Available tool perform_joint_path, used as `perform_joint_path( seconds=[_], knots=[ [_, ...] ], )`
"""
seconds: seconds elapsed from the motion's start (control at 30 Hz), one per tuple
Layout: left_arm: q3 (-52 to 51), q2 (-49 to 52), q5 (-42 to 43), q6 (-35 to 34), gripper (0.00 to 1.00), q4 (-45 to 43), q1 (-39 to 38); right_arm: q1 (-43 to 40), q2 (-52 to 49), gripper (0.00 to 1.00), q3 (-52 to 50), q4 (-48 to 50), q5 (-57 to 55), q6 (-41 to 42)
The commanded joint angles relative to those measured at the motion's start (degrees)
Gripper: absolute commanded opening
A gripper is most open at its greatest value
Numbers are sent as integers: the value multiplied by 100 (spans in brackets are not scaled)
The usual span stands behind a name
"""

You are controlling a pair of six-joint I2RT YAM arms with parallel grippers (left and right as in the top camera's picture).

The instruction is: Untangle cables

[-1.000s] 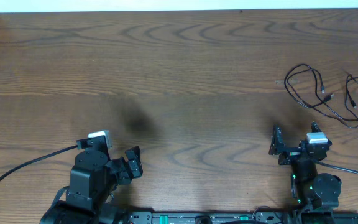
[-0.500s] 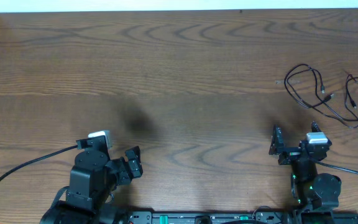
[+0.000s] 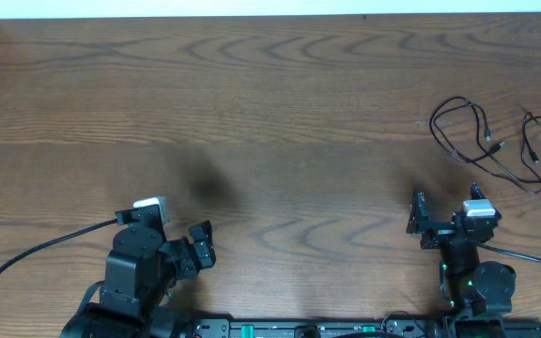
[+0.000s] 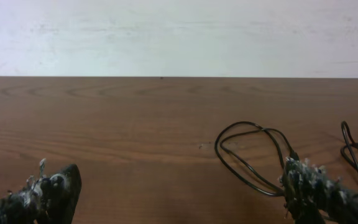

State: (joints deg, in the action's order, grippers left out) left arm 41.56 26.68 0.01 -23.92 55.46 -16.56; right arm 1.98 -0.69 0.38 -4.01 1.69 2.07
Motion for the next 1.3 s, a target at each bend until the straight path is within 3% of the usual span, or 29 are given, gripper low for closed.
perform_joint_path(
  seconds=[0.0, 0.3, 0.53, 0.67, 0.93, 1.27],
  knots=[
    [-31, -15, -70, 79, 98, -2, 11, 35, 31, 99, -7, -26, 13, -44],
    [-61, -269, -70, 247, 98, 55, 192, 35, 31, 99, -7, -26, 13, -44],
    [-697, -1224, 157, 315, 98, -911, 1019, 35, 31, 99, -7, -26, 13, -44],
    [-1300, -1818, 680, 780, 98, -1731, 1401, 35, 31, 99, -7, -26, 13, -44],
    [-2476, -2669, 887, 1373, 98, -3659, 1526, 35, 31, 99, -7, -26, 13, -44],
    [-3506, -2658, 1615, 2889, 98, -6039, 1526, 35, 31, 99, -7, -26, 13, -44]
  ],
)
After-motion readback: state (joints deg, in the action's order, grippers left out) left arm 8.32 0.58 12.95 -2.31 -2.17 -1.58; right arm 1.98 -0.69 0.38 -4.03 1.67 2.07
